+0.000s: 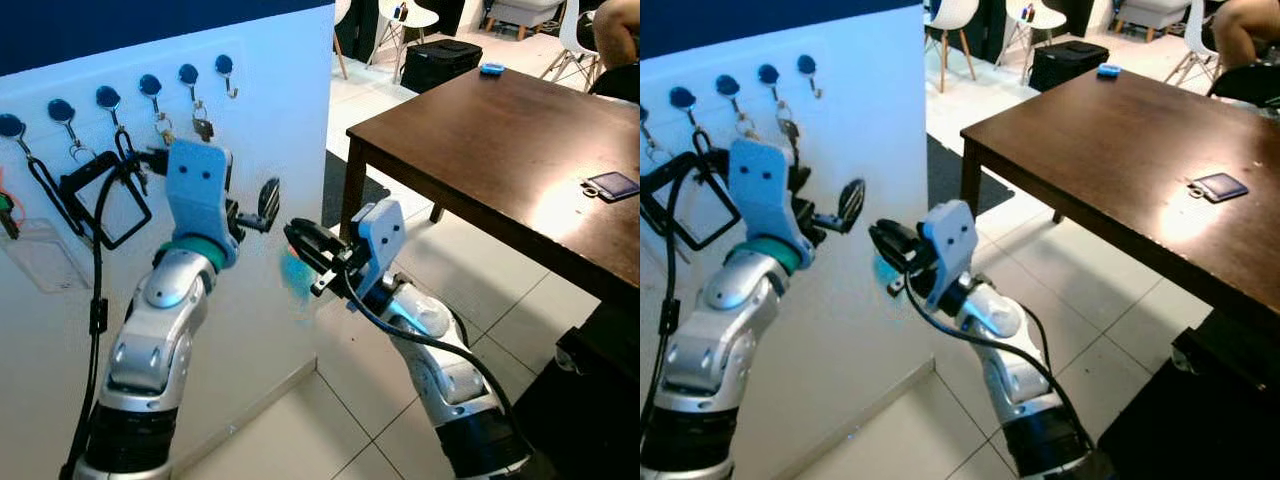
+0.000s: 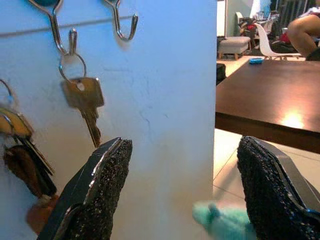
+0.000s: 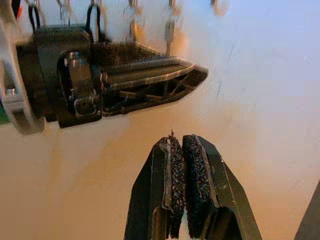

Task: Hang keys on a hook

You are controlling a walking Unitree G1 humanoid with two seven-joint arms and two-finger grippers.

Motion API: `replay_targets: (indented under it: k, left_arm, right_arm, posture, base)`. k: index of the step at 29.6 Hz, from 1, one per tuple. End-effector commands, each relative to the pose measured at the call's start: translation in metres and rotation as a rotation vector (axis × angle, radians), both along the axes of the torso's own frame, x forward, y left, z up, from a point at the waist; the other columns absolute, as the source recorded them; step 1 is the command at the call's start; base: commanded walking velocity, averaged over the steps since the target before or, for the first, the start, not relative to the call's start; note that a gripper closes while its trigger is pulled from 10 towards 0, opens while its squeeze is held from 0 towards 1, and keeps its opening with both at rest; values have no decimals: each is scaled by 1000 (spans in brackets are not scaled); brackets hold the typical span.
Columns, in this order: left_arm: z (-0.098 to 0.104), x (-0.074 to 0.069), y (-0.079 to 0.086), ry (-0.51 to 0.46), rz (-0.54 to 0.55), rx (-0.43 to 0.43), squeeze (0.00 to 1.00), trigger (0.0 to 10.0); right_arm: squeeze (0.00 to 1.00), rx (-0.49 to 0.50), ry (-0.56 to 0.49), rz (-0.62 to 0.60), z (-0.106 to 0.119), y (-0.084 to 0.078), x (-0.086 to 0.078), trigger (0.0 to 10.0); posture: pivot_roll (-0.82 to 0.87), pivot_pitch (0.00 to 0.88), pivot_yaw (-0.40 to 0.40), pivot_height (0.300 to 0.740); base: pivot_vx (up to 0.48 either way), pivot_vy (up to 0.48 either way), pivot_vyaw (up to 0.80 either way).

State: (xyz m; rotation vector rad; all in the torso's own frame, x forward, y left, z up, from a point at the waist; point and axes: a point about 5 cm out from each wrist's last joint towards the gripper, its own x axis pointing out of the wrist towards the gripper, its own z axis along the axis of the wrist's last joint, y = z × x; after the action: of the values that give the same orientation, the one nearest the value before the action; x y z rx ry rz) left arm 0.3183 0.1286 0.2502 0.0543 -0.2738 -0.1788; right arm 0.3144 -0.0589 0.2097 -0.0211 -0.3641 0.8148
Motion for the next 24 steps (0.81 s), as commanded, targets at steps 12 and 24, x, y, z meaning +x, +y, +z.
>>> replay_targets:
  k: [12,24]
  left_arm:
    - [-52,-36,52,141,113,103,0,10000]
    - [-40,-63,69,103,191,91,0,10000]
  right_arm:
    - [0,61,-144,-106,37,-19,1,10000]
    - [0,168,-237,-229,87,-36,28,10000]
  posture:
    - [-44,17,101,740]
    - [-23,21,91,740]
  base:
    - [0,0,0]
    - [0,0,0]
